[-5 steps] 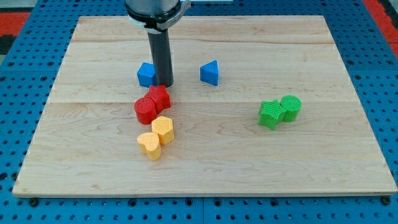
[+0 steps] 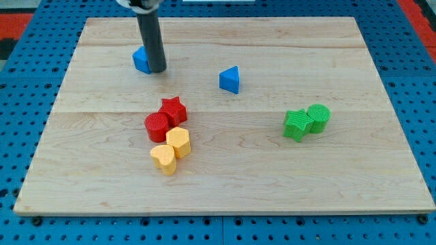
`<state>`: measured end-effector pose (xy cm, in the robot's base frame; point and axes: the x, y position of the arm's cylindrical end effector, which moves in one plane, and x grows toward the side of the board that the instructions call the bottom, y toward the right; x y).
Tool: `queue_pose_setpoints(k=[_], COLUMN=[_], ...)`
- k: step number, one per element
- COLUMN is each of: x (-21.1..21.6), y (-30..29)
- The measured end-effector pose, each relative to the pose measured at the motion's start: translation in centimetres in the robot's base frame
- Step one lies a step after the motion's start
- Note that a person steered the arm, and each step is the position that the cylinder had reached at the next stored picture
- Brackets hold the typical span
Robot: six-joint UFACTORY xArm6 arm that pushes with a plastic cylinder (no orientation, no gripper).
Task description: Push the blue cube to the top left corner of the board
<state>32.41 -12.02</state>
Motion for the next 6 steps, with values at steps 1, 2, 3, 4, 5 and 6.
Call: queue_pose_setpoints(k=[1,2,3,4,5,6], x=[-1.8,-0.3,-3.3,-5.6,-7.4,-7.9], y=[-1.8,-2.6,-8.5,-8.8,-8.3,-8.2])
